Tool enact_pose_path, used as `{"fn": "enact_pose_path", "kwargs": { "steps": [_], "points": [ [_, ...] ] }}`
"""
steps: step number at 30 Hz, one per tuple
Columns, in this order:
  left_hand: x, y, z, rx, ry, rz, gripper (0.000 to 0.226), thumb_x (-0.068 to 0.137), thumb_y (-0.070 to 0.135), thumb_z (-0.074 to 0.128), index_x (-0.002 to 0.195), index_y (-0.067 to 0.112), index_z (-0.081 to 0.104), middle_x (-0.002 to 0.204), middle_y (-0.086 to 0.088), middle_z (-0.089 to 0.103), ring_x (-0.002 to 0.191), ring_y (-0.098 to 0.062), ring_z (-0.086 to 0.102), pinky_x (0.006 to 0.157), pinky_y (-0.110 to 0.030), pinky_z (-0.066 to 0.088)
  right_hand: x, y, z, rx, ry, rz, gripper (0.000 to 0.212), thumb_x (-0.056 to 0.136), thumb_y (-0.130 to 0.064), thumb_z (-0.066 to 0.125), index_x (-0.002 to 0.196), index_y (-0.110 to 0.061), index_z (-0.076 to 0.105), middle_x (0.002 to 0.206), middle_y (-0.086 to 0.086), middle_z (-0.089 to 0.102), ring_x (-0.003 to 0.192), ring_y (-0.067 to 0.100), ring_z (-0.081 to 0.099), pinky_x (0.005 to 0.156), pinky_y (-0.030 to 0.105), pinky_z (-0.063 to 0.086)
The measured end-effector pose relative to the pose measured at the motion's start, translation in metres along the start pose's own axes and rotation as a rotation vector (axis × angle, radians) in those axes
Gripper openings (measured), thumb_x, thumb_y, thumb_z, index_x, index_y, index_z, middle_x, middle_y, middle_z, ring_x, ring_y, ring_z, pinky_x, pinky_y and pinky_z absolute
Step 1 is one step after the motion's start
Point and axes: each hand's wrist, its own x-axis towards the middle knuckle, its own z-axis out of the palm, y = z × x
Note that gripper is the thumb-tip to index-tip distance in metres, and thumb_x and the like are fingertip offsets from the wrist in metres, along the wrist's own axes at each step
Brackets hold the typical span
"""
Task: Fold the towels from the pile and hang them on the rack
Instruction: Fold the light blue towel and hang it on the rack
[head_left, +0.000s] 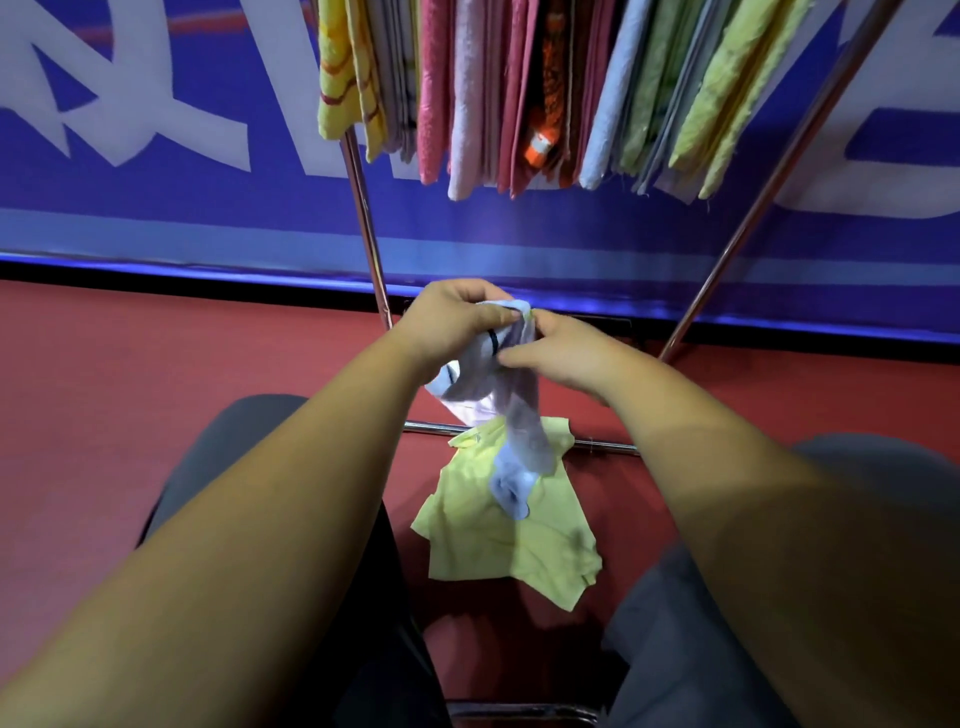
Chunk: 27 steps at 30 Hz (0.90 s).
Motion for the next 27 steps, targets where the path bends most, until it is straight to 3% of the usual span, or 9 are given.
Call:
{"fn": "enact_pose_path", "kwargs": {
  "steps": [3, 6, 11, 14, 17, 19, 23, 25, 27],
  "points": [
    [0.003, -0.002, 0.000, -0.106, 0.023, -0.059, 0.012, 0.087, 0.006, 0.083, 0.099, 0.006, 0.079, 0.095, -0.018, 0.079, 0.084, -0.024, 0.072, 0.085, -0.041, 0.058, 0.007, 0.001, 0.004, 0.045, 0.095, 0.034, 0.010, 0.095, -0.017, 0.063, 0.090, -0.021, 0.070, 0.075, 0.001, 0.066, 0.071, 0.019, 0.060, 0.069, 0.031, 0.053],
    [0.006, 0.000, -0.004, -0.288, 0.055, -0.136, 0.024, 0.089, -0.009, 0.075, 0.108, 0.005, 0.073, 0.094, -0.017, 0.076, 0.086, -0.029, 0.073, 0.088, -0.041, 0.061, 0.011, 0.000, -0.001, 0.240, 0.101, 0.148, 0.011, 0.096, -0.016, 0.058, 0.093, -0.017, 0.069, 0.087, 0.012, 0.069, 0.080, 0.026, 0.066, 0.087, 0.051, 0.064],
    [0.007, 0.002, -0.004, -0.496, 0.138, -0.245, 0.010, 0.095, -0.012, 0.066, 0.095, -0.004, 0.073, 0.088, -0.013, 0.078, 0.083, -0.023, 0.077, 0.074, -0.027, 0.064, 0.014, 0.000, -0.010, 0.224, 0.155, 0.198, 0.014, 0.096, -0.028, 0.053, 0.084, -0.022, 0.058, 0.118, 0.018, 0.071, 0.106, 0.035, 0.072, 0.098, 0.054, 0.061],
    [0.006, -0.003, -0.003, -0.440, 0.107, -0.222, 0.003, 0.096, 0.004, 0.075, 0.095, 0.001, 0.076, 0.091, -0.013, 0.080, 0.079, -0.022, 0.077, 0.069, -0.030, 0.064, 0.011, -0.004, -0.009, 0.131, 0.118, 0.159, 0.016, 0.090, -0.015, 0.052, 0.076, -0.021, 0.056, 0.082, 0.010, 0.063, 0.076, 0.026, 0.059, 0.069, 0.038, 0.055],
    [0.006, -0.013, -0.001, -0.251, 0.088, -0.176, 0.017, 0.094, 0.021, 0.081, 0.099, 0.005, 0.079, 0.100, -0.017, 0.081, 0.080, -0.023, 0.076, 0.071, -0.033, 0.062, 0.006, -0.008, -0.003, 0.186, 0.020, 0.086, 0.011, 0.093, -0.017, 0.059, 0.087, -0.024, 0.065, 0.074, 0.004, 0.061, 0.067, 0.020, 0.056, 0.059, 0.027, 0.047],
    [0.009, -0.019, 0.002, -0.205, 0.097, -0.124, 0.027, 0.091, 0.022, 0.084, 0.103, -0.001, 0.078, 0.101, -0.023, 0.079, 0.081, -0.027, 0.074, 0.078, -0.038, 0.061, 0.003, -0.007, 0.000, 0.249, 0.009, 0.068, 0.002, 0.097, -0.025, 0.067, 0.096, -0.024, 0.068, 0.079, 0.000, 0.067, 0.069, 0.016, 0.062, 0.064, 0.027, 0.054],
    [0.012, -0.021, 0.005, -0.149, 0.096, -0.064, 0.025, 0.090, 0.023, 0.085, 0.103, 0.002, 0.081, 0.100, -0.020, 0.080, 0.088, -0.028, 0.076, 0.093, -0.043, 0.062, 0.005, -0.007, -0.002, 0.295, -0.008, 0.051, 0.020, 0.095, -0.033, 0.069, 0.107, -0.016, 0.073, 0.095, 0.004, 0.079, 0.087, 0.021, 0.076, 0.090, 0.042, 0.064],
    [0.014, -0.021, 0.006, -0.109, 0.112, -0.046, 0.026, 0.087, 0.029, 0.087, 0.101, 0.008, 0.081, 0.097, -0.012, 0.082, 0.095, -0.028, 0.078, 0.096, -0.044, 0.062, 0.005, -0.007, -0.003, 0.363, -0.028, 0.048, 0.029, 0.098, -0.034, 0.071, 0.118, -0.014, 0.073, 0.108, 0.006, 0.082, 0.099, 0.023, 0.080, 0.090, 0.040, 0.065],
    [0.013, -0.021, 0.008, -0.100, 0.126, -0.045, 0.026, 0.090, 0.032, 0.084, 0.101, 0.009, 0.079, 0.093, -0.006, 0.082, 0.089, -0.022, 0.076, 0.094, -0.041, 0.061, 0.005, -0.004, -0.002, 0.406, -0.045, 0.034, 0.028, 0.101, -0.030, 0.072, 0.120, -0.009, 0.071, 0.110, 0.011, 0.082, 0.094, 0.022, 0.080, 0.086, 0.038, 0.065]
  ]
}}
